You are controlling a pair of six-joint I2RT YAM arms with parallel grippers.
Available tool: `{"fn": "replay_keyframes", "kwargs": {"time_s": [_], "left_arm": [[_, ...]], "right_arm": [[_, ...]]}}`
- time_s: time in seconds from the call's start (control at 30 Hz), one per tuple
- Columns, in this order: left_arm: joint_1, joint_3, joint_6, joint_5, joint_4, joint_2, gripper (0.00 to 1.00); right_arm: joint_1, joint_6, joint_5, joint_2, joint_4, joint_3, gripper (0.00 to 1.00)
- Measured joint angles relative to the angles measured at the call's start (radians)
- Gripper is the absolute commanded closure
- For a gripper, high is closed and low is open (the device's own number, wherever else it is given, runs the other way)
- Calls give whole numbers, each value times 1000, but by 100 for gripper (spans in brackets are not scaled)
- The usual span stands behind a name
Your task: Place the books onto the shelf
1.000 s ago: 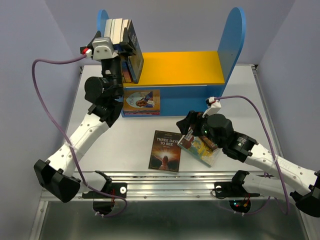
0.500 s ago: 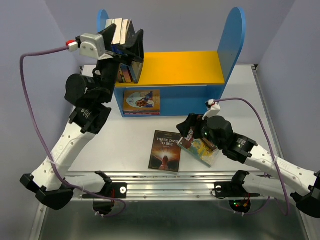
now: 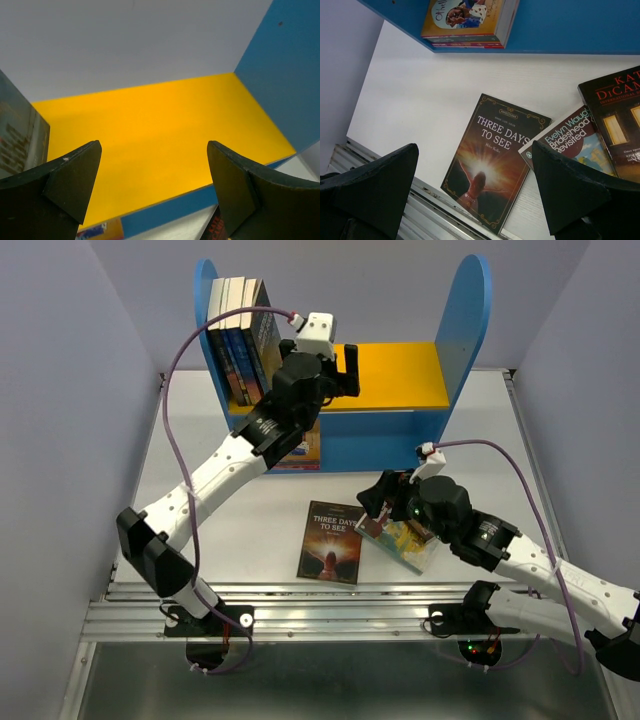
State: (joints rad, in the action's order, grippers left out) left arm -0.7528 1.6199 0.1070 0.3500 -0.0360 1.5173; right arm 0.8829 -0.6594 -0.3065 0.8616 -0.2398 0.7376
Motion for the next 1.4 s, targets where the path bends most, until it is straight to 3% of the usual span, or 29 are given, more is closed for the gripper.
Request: {"fn": "replay_keyframes", "kwargs": {"time_s": [0.23, 0.57, 1.4], "left_arm": [[-19, 167, 77, 226, 204, 173, 1], [-18, 187, 113, 453, 305, 238, 1], [11, 135, 142, 521, 287, 282, 1]], "right_arm": [[0, -6, 0, 0, -15, 0, 0], [0, -10, -1, 0, -16, 0, 0], [0, -11, -16, -24, -23, -1, 0]]}}
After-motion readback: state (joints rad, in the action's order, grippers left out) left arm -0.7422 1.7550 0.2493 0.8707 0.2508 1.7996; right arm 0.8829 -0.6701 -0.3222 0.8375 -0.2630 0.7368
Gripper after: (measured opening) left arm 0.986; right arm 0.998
